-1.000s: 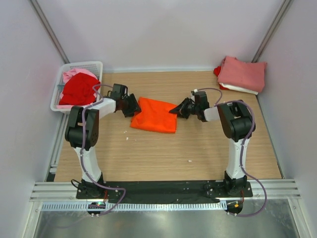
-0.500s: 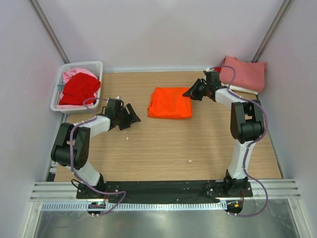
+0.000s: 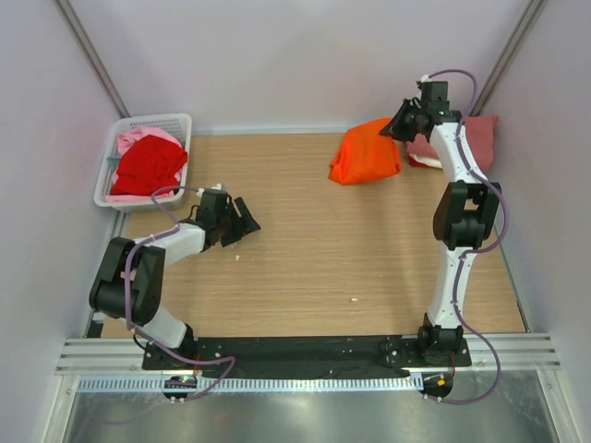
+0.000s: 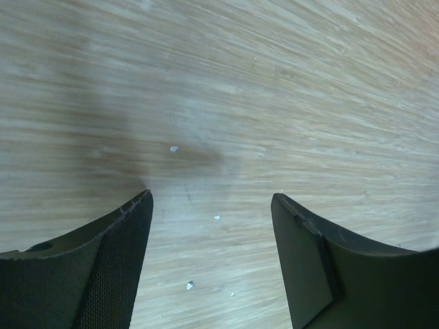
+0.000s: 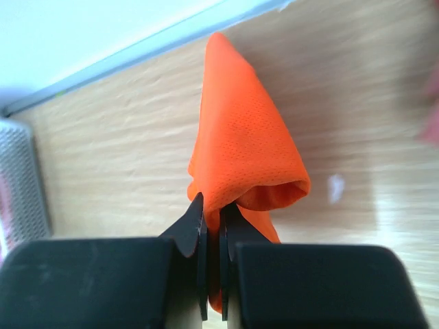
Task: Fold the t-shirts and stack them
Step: Neatly place the folded tshirt to the corner
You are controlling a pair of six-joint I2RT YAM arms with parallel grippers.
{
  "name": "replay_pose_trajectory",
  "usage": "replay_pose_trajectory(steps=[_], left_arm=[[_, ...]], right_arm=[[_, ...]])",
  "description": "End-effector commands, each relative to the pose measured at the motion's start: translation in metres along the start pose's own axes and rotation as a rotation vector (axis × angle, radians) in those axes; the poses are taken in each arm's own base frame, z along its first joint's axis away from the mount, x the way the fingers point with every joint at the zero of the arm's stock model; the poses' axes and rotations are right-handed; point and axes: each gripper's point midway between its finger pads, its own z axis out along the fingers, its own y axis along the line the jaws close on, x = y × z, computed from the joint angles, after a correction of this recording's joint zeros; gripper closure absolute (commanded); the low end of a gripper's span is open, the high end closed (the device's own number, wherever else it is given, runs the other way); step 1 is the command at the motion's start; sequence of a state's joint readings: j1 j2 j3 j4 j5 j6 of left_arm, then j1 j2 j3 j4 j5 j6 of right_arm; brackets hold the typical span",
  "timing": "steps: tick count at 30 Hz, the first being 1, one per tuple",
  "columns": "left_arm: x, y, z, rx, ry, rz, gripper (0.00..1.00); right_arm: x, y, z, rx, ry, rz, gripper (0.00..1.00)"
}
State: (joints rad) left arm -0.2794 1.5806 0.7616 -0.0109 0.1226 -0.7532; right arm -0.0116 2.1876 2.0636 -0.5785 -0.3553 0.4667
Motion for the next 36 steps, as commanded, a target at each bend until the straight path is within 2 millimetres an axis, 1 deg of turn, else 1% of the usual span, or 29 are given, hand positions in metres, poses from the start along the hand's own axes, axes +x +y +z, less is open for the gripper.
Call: replay_pose_trajectory(steps=[1, 2, 4, 5, 8, 9, 11, 13, 14, 15, 16, 19, 22, 24, 25, 27, 28, 29, 31, 32, 33, 34, 35, 36], left_arm=[[-0.018, -0.013, -0.012, 0.036, -0.116, 0.015, 0.29], [-0.020, -0.015, -0.013, 0.044, -0.132, 0.014, 0.29], [-0.021, -0.016, -0.016, 0.053, -0.145, 0.017, 0.29], [-0.020, -0.016, -0.017, 0.057, -0.145, 0.018, 0.30], [-0.021, -0.017, -0.019, 0.065, -0.157, 0.019, 0.30], [-0.022, -0.017, -0.021, 0.068, -0.162, 0.018, 0.30], [-0.022, -0.018, -0.022, 0.074, -0.167, 0.018, 0.30], [-0.024, -0.019, -0.025, 0.082, -0.182, 0.016, 0.30], [-0.023, -0.019, -0.025, 0.080, -0.184, 0.017, 0.30], [-0.023, -0.021, -0.026, 0.086, -0.186, 0.017, 0.30], [-0.023, -0.020, -0.026, 0.084, -0.186, 0.018, 0.30], [-0.023, -0.021, -0.026, 0.085, -0.190, 0.019, 0.31], [-0.023, -0.023, -0.026, 0.086, -0.190, 0.025, 0.32], [-0.023, -0.024, -0.026, 0.085, -0.188, 0.030, 0.33], [-0.023, -0.024, -0.026, 0.083, -0.188, 0.031, 0.33], [-0.023, -0.024, -0.026, 0.082, -0.190, 0.030, 0.33], [-0.023, -0.024, -0.026, 0.083, -0.189, 0.032, 0.33], [-0.023, -0.024, -0.026, 0.082, -0.190, 0.030, 0.33], [-0.024, -0.024, -0.026, 0.081, -0.188, 0.032, 0.33], [-0.024, -0.024, -0.026, 0.081, -0.188, 0.032, 0.33], [-0.024, -0.024, -0.026, 0.079, -0.190, 0.032, 0.33], [-0.023, -0.025, -0.026, 0.079, -0.188, 0.033, 0.33], [-0.023, -0.024, -0.025, 0.076, -0.186, 0.032, 0.33], [-0.022, -0.023, -0.025, 0.074, -0.182, 0.032, 0.33]], right_arm=[[-0.031, -0.020, -0.013, 0.103, -0.031, -0.054, 0.99], [-0.049, -0.018, -0.012, 0.095, -0.067, -0.064, 0.98], [-0.060, -0.021, -0.014, 0.102, -0.082, -0.066, 0.98], [-0.076, -0.020, -0.019, 0.095, -0.125, -0.074, 0.99], [-0.094, -0.026, -0.026, 0.094, -0.178, -0.075, 0.99], [-0.105, -0.029, -0.031, 0.093, -0.211, -0.084, 0.99], [-0.118, -0.034, -0.039, 0.095, -0.249, -0.112, 0.98], [-0.127, -0.037, -0.044, 0.076, -0.267, -0.128, 0.98], [-0.136, -0.031, -0.050, 0.042, -0.288, -0.133, 0.98], [-0.145, -0.038, -0.058, 0.038, -0.310, -0.122, 0.99], [-0.152, -0.035, -0.062, 0.005, -0.330, -0.110, 0.98], [-0.166, -0.034, -0.078, -0.022, -0.371, -0.117, 0.99], [-0.173, -0.018, -0.089, -0.089, -0.392, -0.150, 0.99], [-0.175, -0.015, -0.092, -0.112, -0.397, -0.154, 0.99], [-0.181, -0.017, -0.098, -0.112, -0.416, -0.154, 0.99], [-0.184, -0.018, -0.102, -0.138, -0.420, -0.142, 0.99], [-0.190, -0.025, -0.107, -0.136, -0.438, -0.120, 0.99], [-0.192, -0.029, -0.109, -0.140, -0.442, -0.120, 0.99], [-0.197, -0.032, -0.115, -0.175, -0.448, -0.096, 0.99], [-0.201, -0.041, -0.121, -0.178, -0.455, -0.083, 0.99], [-0.200, -0.041, -0.123, -0.210, -0.442, -0.068, 0.99], [-0.204, -0.045, -0.128, -0.214, -0.454, -0.065, 0.99], [-0.208, -0.054, -0.134, -0.207, -0.464, -0.051, 0.99], [-0.210, -0.058, -0.137, -0.211, -0.467, -0.048, 0.99]])
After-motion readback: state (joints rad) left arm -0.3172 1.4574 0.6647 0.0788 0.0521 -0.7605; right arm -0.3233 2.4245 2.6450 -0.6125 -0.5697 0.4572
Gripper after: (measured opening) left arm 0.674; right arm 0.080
